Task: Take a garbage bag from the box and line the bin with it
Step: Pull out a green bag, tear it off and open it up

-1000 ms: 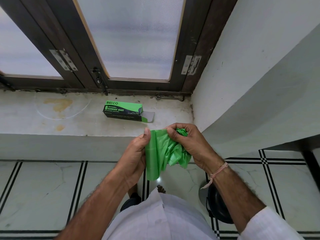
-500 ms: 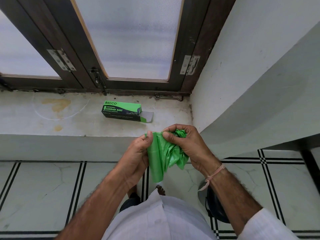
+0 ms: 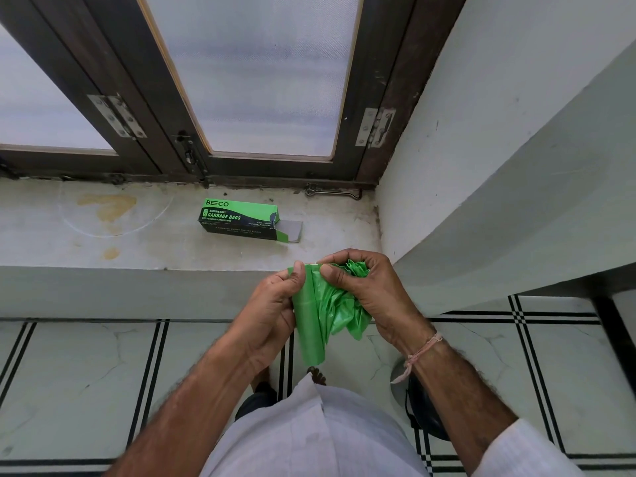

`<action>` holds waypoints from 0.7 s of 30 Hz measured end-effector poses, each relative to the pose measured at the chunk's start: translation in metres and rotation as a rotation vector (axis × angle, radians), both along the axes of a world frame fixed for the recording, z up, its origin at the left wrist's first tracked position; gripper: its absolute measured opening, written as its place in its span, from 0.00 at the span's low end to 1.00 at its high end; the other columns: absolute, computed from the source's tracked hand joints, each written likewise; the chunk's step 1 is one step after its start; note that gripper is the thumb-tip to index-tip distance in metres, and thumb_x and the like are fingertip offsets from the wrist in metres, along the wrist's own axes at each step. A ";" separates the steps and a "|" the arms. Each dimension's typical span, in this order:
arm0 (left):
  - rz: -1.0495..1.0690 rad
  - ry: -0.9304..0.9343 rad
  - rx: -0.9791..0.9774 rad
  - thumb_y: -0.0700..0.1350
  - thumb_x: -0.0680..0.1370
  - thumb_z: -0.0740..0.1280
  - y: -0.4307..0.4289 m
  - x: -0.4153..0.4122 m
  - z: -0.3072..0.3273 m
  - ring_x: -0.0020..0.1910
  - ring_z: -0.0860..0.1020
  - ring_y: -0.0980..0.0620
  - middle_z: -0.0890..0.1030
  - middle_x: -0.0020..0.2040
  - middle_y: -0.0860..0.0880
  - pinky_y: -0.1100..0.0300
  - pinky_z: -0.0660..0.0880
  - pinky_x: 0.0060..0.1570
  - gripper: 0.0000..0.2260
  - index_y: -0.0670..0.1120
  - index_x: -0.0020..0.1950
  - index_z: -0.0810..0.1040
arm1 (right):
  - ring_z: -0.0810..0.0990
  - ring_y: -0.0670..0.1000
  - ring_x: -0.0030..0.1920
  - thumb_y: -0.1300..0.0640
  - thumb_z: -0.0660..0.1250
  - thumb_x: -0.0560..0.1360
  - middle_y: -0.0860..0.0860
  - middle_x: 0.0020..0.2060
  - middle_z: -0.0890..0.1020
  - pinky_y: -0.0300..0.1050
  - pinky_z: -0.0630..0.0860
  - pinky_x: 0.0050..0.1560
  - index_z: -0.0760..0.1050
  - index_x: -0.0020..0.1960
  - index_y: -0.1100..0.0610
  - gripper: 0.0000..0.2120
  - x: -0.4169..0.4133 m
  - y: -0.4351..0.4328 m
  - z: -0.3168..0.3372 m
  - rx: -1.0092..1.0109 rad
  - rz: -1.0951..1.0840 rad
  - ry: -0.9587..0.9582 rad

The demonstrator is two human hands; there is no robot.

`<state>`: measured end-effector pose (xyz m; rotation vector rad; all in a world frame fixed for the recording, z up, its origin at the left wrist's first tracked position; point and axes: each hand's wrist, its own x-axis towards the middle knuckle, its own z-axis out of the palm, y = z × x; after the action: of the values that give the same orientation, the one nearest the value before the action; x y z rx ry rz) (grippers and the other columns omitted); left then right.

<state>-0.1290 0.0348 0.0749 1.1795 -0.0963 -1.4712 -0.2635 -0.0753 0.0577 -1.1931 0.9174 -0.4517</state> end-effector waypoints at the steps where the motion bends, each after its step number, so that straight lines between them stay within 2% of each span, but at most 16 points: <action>1: -0.005 -0.003 0.002 0.50 0.82 0.63 0.000 -0.001 0.000 0.49 0.87 0.44 0.86 0.55 0.36 0.54 0.85 0.46 0.19 0.35 0.60 0.80 | 0.87 0.50 0.45 0.63 0.77 0.73 0.59 0.47 0.88 0.43 0.83 0.48 0.85 0.50 0.65 0.08 0.000 0.000 -0.001 -0.013 -0.003 0.003; 8: 0.013 0.053 0.035 0.48 0.84 0.61 -0.001 -0.004 0.000 0.49 0.87 0.43 0.86 0.53 0.36 0.52 0.85 0.46 0.17 0.34 0.61 0.79 | 0.86 0.52 0.43 0.63 0.78 0.73 0.55 0.41 0.88 0.48 0.84 0.48 0.85 0.46 0.63 0.04 0.003 0.005 -0.006 -0.039 -0.035 -0.008; 10: 0.039 0.097 0.045 0.48 0.85 0.61 -0.001 -0.004 -0.002 0.48 0.87 0.44 0.86 0.52 0.37 0.51 0.85 0.47 0.16 0.35 0.61 0.79 | 0.85 0.51 0.43 0.65 0.77 0.73 0.54 0.40 0.87 0.47 0.83 0.48 0.85 0.45 0.61 0.02 0.005 0.008 -0.008 -0.020 -0.061 -0.037; 15: 0.094 0.138 0.039 0.47 0.86 0.59 -0.003 -0.009 -0.003 0.42 0.87 0.48 0.87 0.43 0.42 0.53 0.85 0.44 0.14 0.39 0.53 0.79 | 0.85 0.46 0.39 0.69 0.75 0.73 0.48 0.37 0.86 0.41 0.81 0.44 0.83 0.42 0.59 0.06 0.013 0.017 -0.010 0.028 -0.160 -0.080; 18: 0.154 0.125 0.030 0.47 0.85 0.60 -0.006 -0.007 -0.006 0.40 0.86 0.49 0.86 0.40 0.44 0.54 0.85 0.45 0.14 0.39 0.49 0.78 | 0.86 0.48 0.39 0.67 0.75 0.73 0.49 0.36 0.86 0.45 0.83 0.44 0.83 0.41 0.58 0.06 0.014 0.020 -0.013 0.065 -0.230 -0.092; 21: 0.170 0.061 0.031 0.49 0.83 0.63 -0.006 -0.004 -0.013 0.43 0.84 0.47 0.84 0.43 0.43 0.52 0.85 0.47 0.13 0.39 0.51 0.77 | 0.86 0.49 0.40 0.62 0.76 0.73 0.51 0.38 0.87 0.46 0.83 0.46 0.83 0.43 0.58 0.02 0.013 0.022 -0.016 0.099 -0.231 -0.086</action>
<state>-0.1330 0.0285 0.0623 1.1376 0.0677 -1.3614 -0.2508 -0.0537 0.0422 -0.9748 0.9956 -0.6313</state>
